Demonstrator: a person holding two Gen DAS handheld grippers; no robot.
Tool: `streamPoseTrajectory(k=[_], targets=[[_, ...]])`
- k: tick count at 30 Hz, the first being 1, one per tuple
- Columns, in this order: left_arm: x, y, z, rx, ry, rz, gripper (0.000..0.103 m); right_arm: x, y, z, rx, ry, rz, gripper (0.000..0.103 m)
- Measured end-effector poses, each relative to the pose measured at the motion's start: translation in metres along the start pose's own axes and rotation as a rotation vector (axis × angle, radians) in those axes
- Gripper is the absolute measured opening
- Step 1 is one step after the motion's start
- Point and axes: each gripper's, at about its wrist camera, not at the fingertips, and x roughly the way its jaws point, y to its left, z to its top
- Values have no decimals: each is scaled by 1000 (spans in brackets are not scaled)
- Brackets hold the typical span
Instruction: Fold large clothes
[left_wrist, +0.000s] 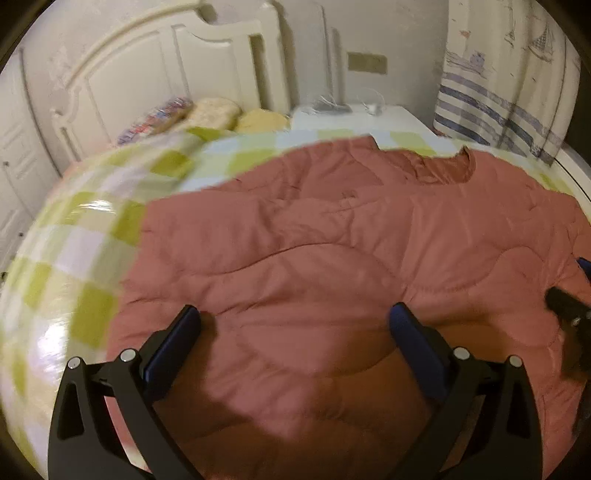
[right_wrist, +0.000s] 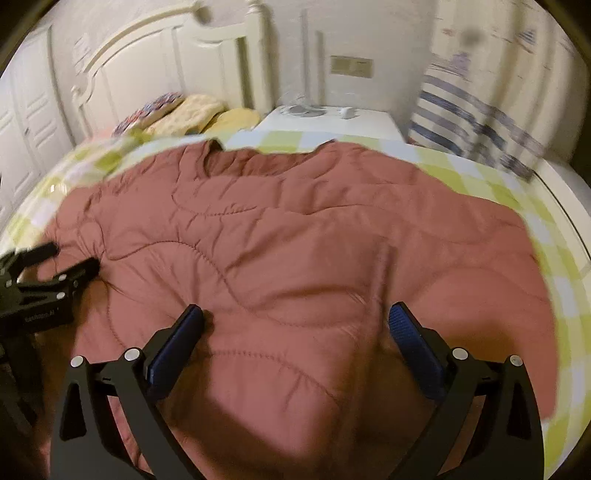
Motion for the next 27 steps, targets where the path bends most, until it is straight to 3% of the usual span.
streamPoseTrajectory(k=[3, 6, 9, 10, 17, 23, 27], targets=[[-39, 0, -16, 16, -55, -34, 101, -36, 0, -13, -7, -42, 23, 97], [-62, -9, -39, 55, -94, -67, 101, -49, 7, -33, -93, -38, -20, 97], [-35, -24, -61, 99, -16, -36, 101, -16, 9, -55, -144, 63, -89, 97], [-21, -28, -62, 112, 43, -23, 101, -11, 5, -54, -119, 77, -70, 97], [-17, -31, -56, 126, 10, 24, 101, -8, 1, -51, -90, 77, -73, 98], [-11, -44, -47, 201, -14, 104, 101, 2, 3, -40, -70, 77, -97, 98], [-6, -39, -39, 173, 7, 92, 101, 9, 1, -33, -58, 84, -89, 98]])
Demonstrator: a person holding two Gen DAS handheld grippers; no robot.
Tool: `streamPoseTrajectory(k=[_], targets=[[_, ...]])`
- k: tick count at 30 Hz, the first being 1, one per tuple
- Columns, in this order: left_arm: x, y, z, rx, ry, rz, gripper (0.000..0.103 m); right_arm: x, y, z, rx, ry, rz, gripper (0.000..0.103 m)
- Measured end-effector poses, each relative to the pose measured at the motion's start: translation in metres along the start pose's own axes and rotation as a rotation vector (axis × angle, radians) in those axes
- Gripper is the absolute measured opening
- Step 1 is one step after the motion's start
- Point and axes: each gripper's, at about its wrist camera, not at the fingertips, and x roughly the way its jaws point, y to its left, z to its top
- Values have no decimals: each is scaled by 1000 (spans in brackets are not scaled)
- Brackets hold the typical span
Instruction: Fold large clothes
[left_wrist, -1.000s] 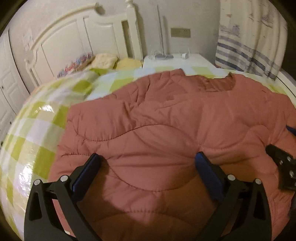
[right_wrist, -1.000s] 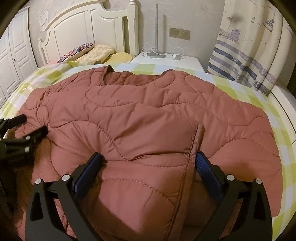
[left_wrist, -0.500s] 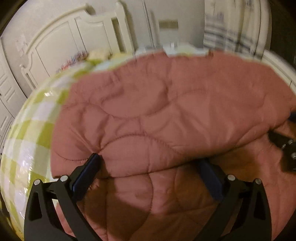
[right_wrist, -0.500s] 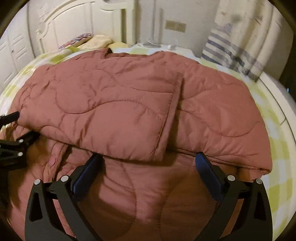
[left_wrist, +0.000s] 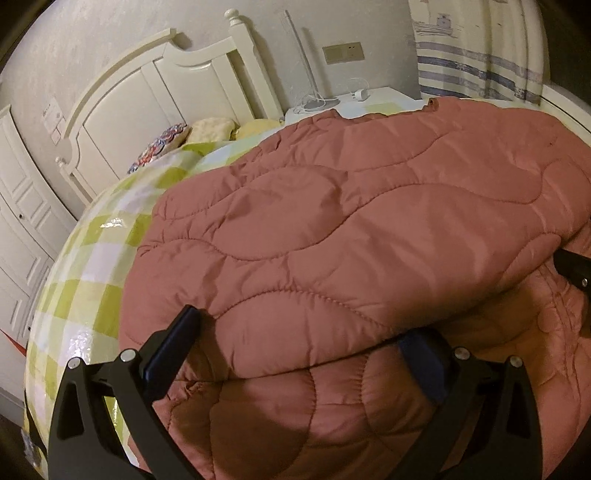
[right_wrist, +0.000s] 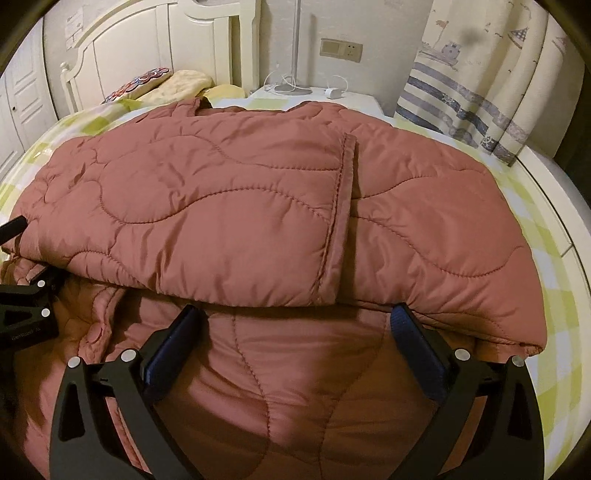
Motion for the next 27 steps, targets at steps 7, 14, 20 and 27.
streamPoseTrajectory(k=[7, 14, 20, 27], targets=[[-52, -1, -23, -18, -87, -87, 101, -50, 19, -28, -31, -79, 51, 98], [-25, -16, -22, -23, 35, -161, 101, -29, 40, -38, -108, -10, 17, 98], [-35, 35, -36, -193, 11, -64, 101, -48, 9, -44, -17, -37, -73, 98], [-24, 64, -41, -309, 69, -22, 101, -43, -55, -60, 207, -21, -110, 98]])
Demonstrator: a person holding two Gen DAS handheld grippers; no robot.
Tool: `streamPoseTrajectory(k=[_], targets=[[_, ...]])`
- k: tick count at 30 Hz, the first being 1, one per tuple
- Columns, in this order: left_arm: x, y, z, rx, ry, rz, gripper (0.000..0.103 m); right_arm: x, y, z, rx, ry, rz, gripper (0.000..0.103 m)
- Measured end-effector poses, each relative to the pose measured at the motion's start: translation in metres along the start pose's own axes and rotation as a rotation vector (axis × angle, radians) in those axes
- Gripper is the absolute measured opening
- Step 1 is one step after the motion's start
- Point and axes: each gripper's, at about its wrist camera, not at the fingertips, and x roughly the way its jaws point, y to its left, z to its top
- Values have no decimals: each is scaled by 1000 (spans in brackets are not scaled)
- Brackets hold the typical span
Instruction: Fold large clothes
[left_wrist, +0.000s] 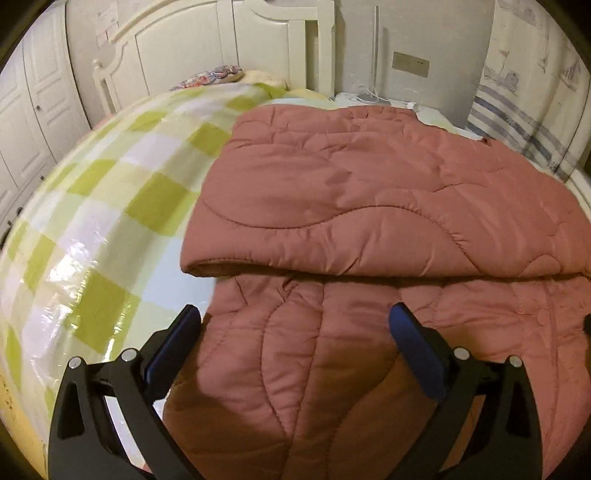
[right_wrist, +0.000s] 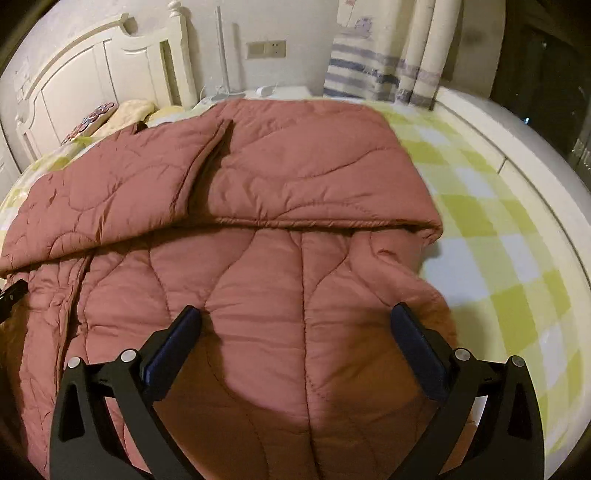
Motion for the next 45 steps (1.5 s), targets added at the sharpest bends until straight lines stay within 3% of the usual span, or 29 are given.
streamPoseTrajectory(k=[2, 4, 6, 7, 9, 13, 16, 21, 24, 26, 29, 33, 36, 38, 41, 45], targets=[[-21, -15, -9, 53, -92, 26, 101, -12, 13, -4, -57, -56, 11, 98], [-43, -36, -18, 131, -160, -79, 101, -32, 37, -12, -188, -134, 128, 98], [-48, -56, -26, 212, -132, -183, 101, -42, 68, -26, -372, -117, 197, 98], [-43, -71, -32, 270, -80, -225, 101, -40, 78, -31, -434, -84, 197, 98], [-32, -90, -37, 353, -5, -197, 101, -28, 95, -47, -526, -37, 154, 98], [-25, -76, -28, 269, 33, -253, 101, -27, 74, -36, -407, -7, 183, 98], [-32, -48, -26, 148, -21, -198, 101, -36, 58, -32, -332, -36, 117, 98], [-41, 4, -37, -10, -63, -128, 101, -38, -11, -30, -154, -32, -9, 98], [-38, 29, -39, -97, -40, -140, 101, -23, -42, -39, -54, 26, 47, 98], [-35, 25, -34, -78, -28, -117, 101, -28, -48, -39, -11, 16, 44, 98], [-60, 6, -43, 5, -121, -121, 101, -48, -31, -42, -77, -58, 31, 98], [-84, -40, -70, 191, -173, -216, 101, -77, 12, -55, -270, -143, 186, 98], [-68, -80, -87, 369, -122, -136, 101, -60, 52, -74, -444, -55, 188, 98], [-73, -81, -87, 376, -151, -124, 101, -55, 52, -74, -402, -60, 205, 98], [-63, -68, -79, 306, -86, -177, 101, -52, 46, -68, -362, -33, 210, 98], [-61, -29, -74, 170, -59, -204, 101, -53, 20, -58, -281, -61, 118, 98]])
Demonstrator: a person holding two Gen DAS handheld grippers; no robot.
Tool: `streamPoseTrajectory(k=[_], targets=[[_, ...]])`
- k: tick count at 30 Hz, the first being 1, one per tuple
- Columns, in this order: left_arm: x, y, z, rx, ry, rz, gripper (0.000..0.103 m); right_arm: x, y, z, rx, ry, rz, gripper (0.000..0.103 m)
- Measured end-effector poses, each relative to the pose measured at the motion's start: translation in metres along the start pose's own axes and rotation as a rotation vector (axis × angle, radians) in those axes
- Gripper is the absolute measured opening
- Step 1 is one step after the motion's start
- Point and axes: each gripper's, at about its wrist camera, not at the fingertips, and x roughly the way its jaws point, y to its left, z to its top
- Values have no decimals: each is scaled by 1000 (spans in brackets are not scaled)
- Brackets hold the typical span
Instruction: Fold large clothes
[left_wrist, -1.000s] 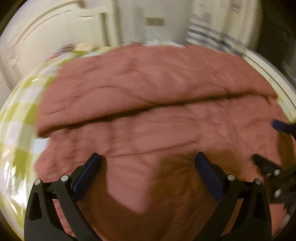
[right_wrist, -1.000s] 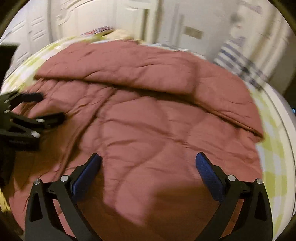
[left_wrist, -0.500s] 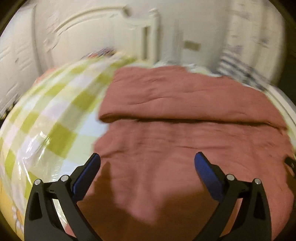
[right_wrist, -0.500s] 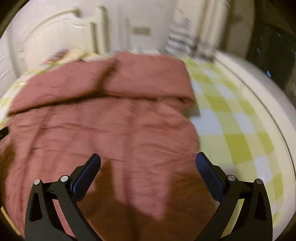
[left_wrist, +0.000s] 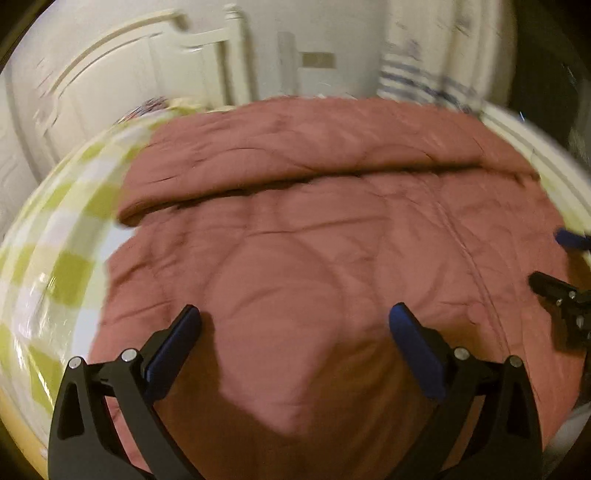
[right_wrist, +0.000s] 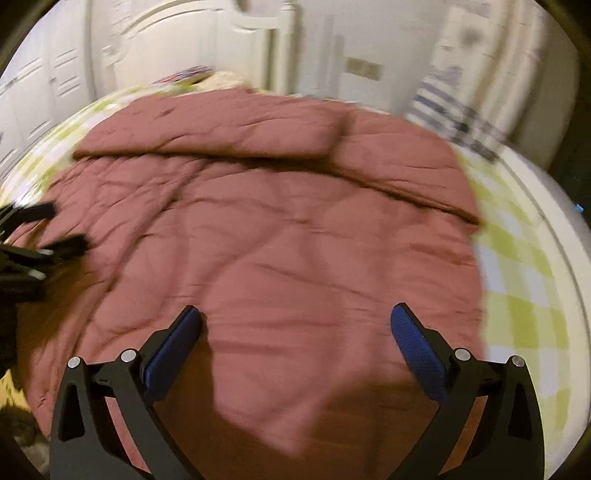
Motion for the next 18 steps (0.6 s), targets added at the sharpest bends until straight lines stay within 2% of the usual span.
streamPoseTrajectory(k=[3, 5, 7, 8, 10, 12, 15, 18], targets=[[-9, 40, -9, -120, -24, 70, 101, -8, -44, -8, 146, -13, -70, 98], [-2, 62, -13, -181, 6, 95, 101, 0, -74, -19, 236, 28, -109, 98], [3, 75, -15, -228, 41, 72, 101, 6, -90, -28, 310, 40, -35, 98], [0, 76, -14, -231, 33, 80, 101, 4, -89, -30, 326, 33, -43, 98], [-7, 67, -13, -208, 16, 84, 101, -1, -76, -26, 273, 15, -89, 98], [-21, 52, -16, -178, -31, 43, 101, -17, -50, -20, 183, -45, -89, 98], [-34, 8, -18, -41, -68, -16, 101, -40, -8, -15, 49, -126, 25, 98], [-30, -28, -29, 94, -45, -33, 101, -34, 31, -18, -61, -89, 116, 98]])
